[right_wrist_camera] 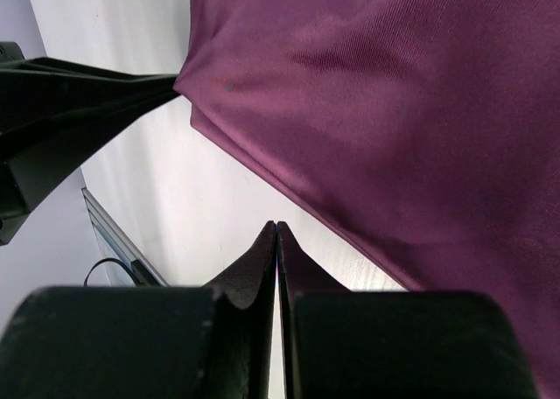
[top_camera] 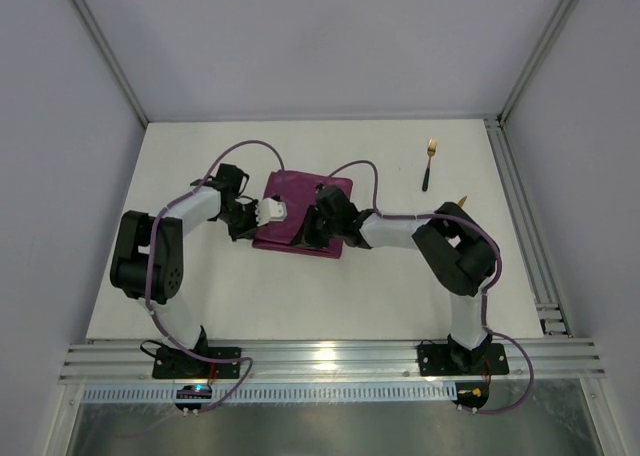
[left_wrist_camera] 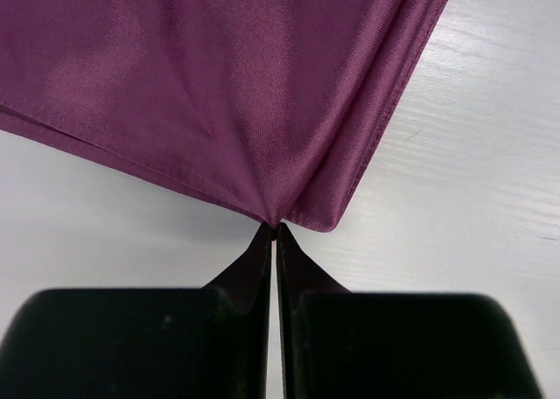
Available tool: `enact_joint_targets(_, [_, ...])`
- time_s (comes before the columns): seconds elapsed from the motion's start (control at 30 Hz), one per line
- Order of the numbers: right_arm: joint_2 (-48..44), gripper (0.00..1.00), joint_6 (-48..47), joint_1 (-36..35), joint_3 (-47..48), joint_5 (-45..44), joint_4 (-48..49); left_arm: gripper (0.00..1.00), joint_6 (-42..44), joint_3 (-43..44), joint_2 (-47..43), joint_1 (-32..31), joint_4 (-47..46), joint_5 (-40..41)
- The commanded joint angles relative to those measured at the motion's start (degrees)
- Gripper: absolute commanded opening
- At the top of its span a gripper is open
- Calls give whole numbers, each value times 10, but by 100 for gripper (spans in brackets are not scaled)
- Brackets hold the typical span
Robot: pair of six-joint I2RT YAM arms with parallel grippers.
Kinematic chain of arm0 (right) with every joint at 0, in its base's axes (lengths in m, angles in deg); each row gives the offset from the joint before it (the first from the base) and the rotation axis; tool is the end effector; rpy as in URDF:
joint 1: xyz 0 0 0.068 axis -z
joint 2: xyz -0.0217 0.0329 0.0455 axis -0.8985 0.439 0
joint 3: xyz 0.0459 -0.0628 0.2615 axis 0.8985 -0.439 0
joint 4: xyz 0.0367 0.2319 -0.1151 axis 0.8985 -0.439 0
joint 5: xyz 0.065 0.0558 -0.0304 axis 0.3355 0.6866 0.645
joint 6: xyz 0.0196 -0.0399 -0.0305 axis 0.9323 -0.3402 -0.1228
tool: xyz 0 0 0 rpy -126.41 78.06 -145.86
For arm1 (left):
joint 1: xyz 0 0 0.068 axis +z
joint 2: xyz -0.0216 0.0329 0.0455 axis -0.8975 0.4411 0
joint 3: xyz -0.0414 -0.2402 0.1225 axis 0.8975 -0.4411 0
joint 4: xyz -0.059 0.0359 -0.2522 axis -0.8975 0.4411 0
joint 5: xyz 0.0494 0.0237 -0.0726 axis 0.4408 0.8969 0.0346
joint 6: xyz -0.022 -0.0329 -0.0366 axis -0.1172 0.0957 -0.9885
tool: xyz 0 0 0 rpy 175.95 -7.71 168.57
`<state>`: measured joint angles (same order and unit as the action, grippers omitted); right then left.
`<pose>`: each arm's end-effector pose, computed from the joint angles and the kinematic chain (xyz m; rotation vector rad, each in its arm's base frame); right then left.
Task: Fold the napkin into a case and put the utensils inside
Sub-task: Move the lower triangle-folded napkin to the center of the board.
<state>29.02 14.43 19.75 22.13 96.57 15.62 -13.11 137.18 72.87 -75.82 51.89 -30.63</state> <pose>0.2840 0.2899 0.1474 0.0626 2.5622 1.1127 0.3149 -0.0806 0.1657 1.7088 2.1332 -0.3362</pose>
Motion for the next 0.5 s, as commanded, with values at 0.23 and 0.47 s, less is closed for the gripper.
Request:
enact_joint_targets(0.23, [18,4,12,-3,0,-8,22,0,-31,23,-28,1,68,-59])
enact_joint_targets(0.47, [4,4,10,-3,-18,-9,22,0,-46,19,-40,1,80,-70])
